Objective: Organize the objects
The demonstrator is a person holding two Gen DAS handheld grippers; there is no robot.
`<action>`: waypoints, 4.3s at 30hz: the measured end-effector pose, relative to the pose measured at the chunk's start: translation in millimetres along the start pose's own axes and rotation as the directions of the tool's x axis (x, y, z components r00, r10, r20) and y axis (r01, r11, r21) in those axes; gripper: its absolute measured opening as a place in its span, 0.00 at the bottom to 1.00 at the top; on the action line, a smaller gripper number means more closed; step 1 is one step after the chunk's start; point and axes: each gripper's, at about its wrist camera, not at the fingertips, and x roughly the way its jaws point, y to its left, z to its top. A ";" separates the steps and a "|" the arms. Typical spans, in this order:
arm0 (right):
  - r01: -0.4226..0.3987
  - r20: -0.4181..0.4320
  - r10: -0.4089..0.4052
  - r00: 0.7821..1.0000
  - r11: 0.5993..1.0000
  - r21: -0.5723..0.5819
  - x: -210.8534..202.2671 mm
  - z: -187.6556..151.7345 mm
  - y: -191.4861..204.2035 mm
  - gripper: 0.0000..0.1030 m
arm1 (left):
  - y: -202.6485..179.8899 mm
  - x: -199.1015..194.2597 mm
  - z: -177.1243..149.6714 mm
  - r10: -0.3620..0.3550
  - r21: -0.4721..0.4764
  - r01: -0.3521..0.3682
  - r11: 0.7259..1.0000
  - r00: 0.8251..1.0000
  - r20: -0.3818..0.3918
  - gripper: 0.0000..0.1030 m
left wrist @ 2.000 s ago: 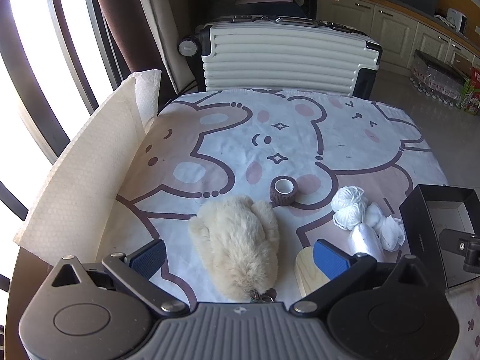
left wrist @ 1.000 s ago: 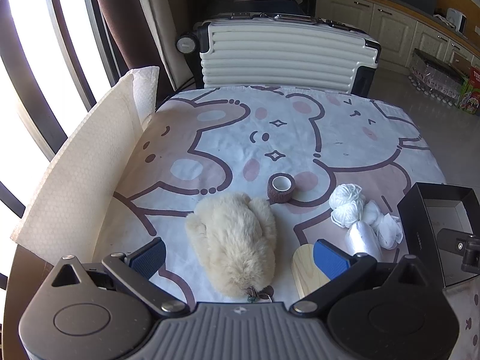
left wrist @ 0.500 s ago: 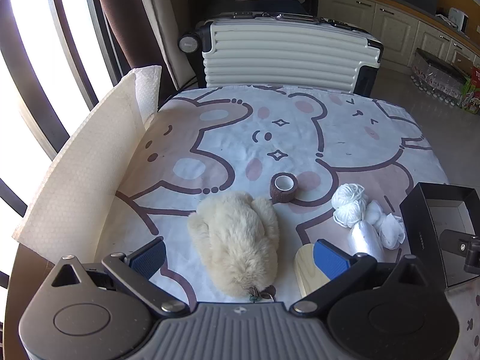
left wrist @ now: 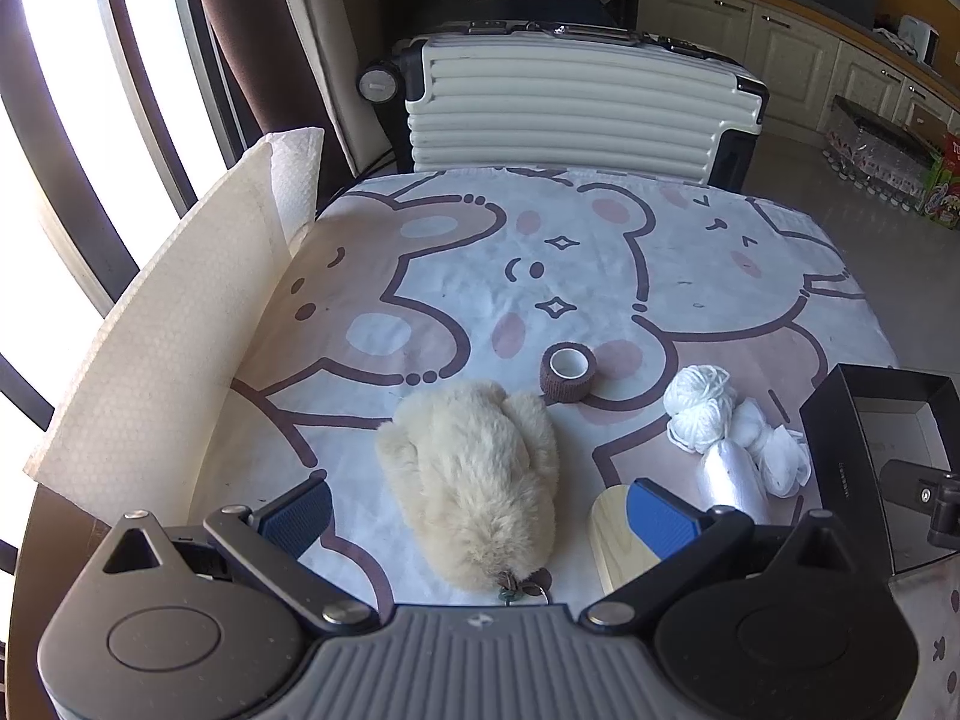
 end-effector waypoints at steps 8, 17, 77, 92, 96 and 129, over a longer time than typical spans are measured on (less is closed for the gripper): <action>0.001 0.000 -0.001 1.000 1.000 0.002 0.3 -0.2 -0.1 1.00 | -1.2 -0.2 -0.5 -0.012 0.002 0.012 1.000 1.000 0.000 1.00; 0.003 -0.001 -0.003 1.000 1.000 0.008 0.4 -0.4 -1.7 1.00 | -3.5 -0.2 -0.6 -0.018 0.009 0.017 1.000 1.000 0.001 1.00; -0.227 -0.128 0.216 0.968 0.970 -0.084 87.6 12.2 97.8 1.00 | 75.4 66.2 18.2 -0.017 -0.205 0.012 0.979 1.000 -0.021 1.00; -0.303 -0.432 0.229 0.872 0.946 -0.112 138.7 -4.8 125.0 0.60 | 72.9 98.7 21.0 -0.145 -0.338 0.114 0.934 0.987 -0.068 1.00; -0.288 -0.478 0.177 0.861 0.943 -0.168 145.2 -8.3 131.7 0.48 | 67.0 109.6 21.5 -0.153 -0.349 0.109 0.931 0.983 -0.101 1.00; -0.376 -0.501 0.208 0.840 0.889 -0.262 131.1 -4.6 116.5 0.46 | 25.8 180.6 21.8 -0.037 -0.272 -0.056 0.961 0.946 -0.324 0.77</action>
